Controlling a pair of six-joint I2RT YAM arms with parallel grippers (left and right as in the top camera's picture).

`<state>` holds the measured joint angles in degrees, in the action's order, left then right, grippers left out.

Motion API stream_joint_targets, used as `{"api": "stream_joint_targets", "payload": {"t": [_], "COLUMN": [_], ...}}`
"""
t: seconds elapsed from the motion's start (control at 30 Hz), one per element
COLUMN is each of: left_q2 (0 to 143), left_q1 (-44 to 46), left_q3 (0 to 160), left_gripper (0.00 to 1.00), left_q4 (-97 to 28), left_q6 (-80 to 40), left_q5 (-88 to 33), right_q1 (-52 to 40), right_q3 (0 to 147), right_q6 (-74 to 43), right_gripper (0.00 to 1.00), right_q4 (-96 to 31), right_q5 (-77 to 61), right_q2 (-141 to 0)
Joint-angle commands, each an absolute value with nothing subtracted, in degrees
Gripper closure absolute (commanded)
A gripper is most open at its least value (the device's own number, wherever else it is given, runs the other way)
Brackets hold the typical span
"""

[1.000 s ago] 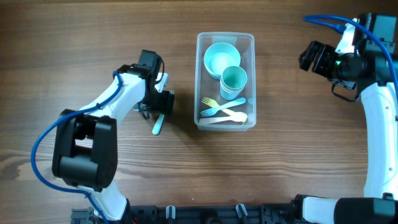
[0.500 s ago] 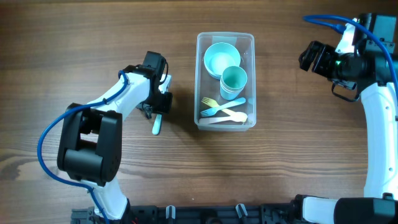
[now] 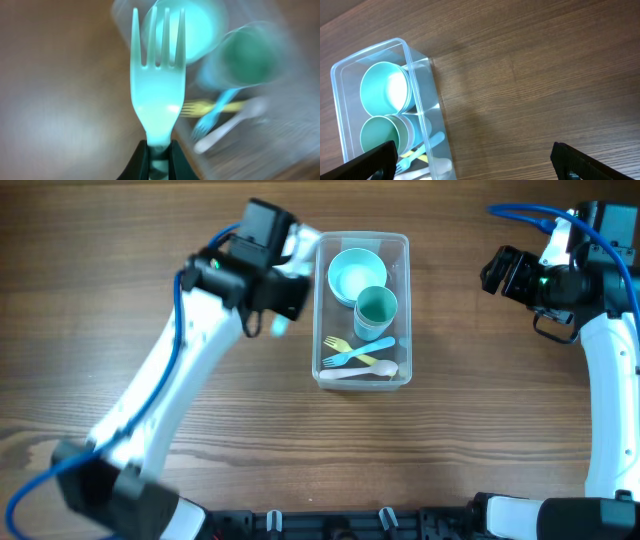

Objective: Pack container

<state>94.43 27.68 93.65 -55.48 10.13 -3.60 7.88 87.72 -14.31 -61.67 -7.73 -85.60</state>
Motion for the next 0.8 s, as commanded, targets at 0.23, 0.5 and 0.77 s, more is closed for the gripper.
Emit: {"api": "stream_joint_targets", "payload": {"t": [0.23, 0.5, 0.77], "left_q2": [107.8, 110.7, 90.5], "left_q1": [43.5, 43.9, 42.5], "left_q3": [94.1, 94.2, 94.9], "left_gripper": [0.96, 0.61, 0.00], "left_q4": [-53.7, -57.5, -58.2], "left_q6": [43.4, 38.5, 6.7], "left_q5": [-4.9, -3.3, 16.1], "right_q1": [8.1, 8.1, 8.1], "right_q3": [87.5, 87.5, 87.5], "right_q6": [-15.2, -15.2, -15.2], "right_gripper": [0.00, 0.00, 0.00], "right_q4": [-61.3, -61.1, -61.1], "right_q5": [-8.4, -8.4, -8.4], "right_q2": [-85.9, -85.9, -85.9]}}
